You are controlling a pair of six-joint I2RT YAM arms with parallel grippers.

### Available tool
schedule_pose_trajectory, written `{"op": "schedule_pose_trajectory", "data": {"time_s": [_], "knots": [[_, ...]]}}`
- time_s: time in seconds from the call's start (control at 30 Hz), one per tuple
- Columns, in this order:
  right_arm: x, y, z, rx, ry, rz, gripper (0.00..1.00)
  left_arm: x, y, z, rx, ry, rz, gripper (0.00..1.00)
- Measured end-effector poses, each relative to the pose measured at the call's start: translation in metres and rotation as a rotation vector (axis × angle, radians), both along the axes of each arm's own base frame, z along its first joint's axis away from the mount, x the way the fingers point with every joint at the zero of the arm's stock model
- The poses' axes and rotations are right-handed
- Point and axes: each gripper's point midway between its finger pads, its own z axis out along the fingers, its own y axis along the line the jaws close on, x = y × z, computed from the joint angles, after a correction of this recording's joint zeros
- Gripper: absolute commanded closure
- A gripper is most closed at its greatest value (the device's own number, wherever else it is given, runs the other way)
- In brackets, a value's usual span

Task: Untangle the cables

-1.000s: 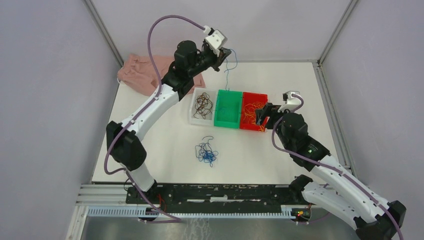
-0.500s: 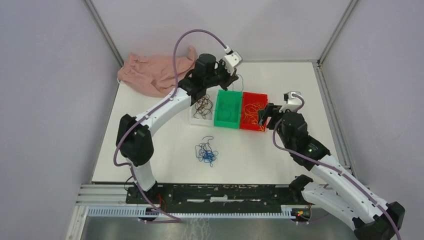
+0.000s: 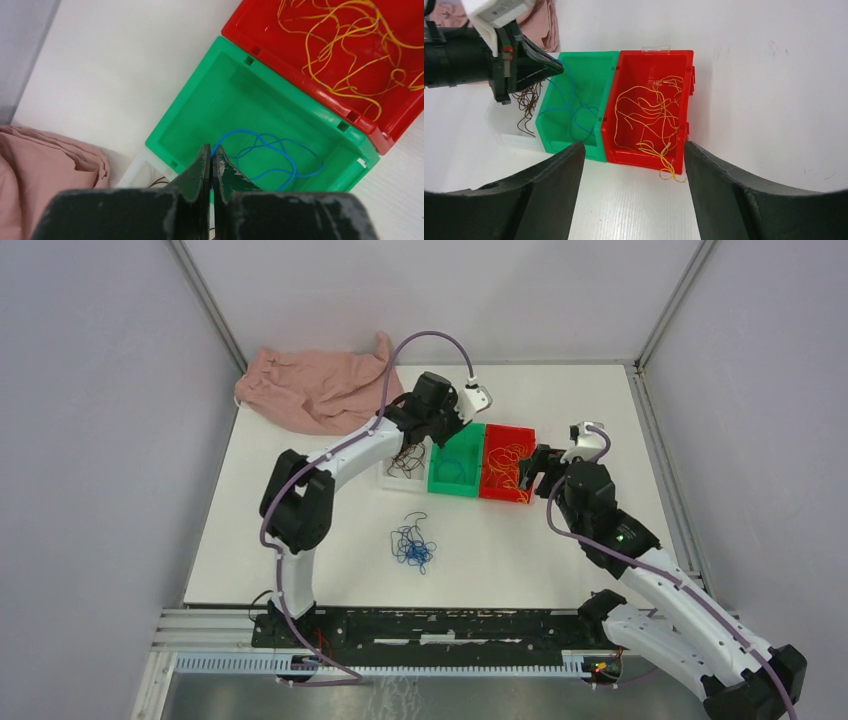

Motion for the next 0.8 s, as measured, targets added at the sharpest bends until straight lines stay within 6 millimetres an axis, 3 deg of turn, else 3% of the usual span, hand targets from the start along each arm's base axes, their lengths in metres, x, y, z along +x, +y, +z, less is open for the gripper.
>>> {"op": "schedule_pose_trajectory", "data": {"time_s": [0.17,0.2,0.3,0.37,0.53,0.63,0.73,0.8], "knots": [[0.001,-0.003,-0.004,-0.002,0.017,-0.010,0.21,0.002,-0.003,-0.026,0.062,0.045,-0.022,0.96],[0.001,-0.004,-0.006,-0.006,0.025,-0.011,0.21,0.002,-0.004,-0.028,0.070,0.048,-0.027,0.91],[0.000,-0.004,-0.013,-0.017,0.049,-0.006,0.21,-0.003,-0.004,-0.039,0.099,0.064,-0.043,0.65],[-0.001,-0.004,-0.017,-0.023,0.064,-0.003,0.21,-0.005,-0.003,-0.043,0.113,0.073,-0.050,0.55],[0.000,-0.004,-0.016,-0.022,0.075,0.003,0.21,-0.006,0.000,-0.040,0.133,0.077,-0.053,0.22],[0.001,-0.002,-0.014,-0.020,0.081,0.012,0.21,-0.004,0.001,-0.034,0.140,0.068,-0.050,0.11],[0.001,0.001,-0.012,-0.019,0.089,0.026,0.21,-0.005,0.003,-0.029,0.146,0.073,-0.051,0.07],[0.000,0.004,-0.011,-0.017,0.097,0.039,0.21,-0.006,0.007,-0.022,0.147,0.081,-0.049,0.00]]}}
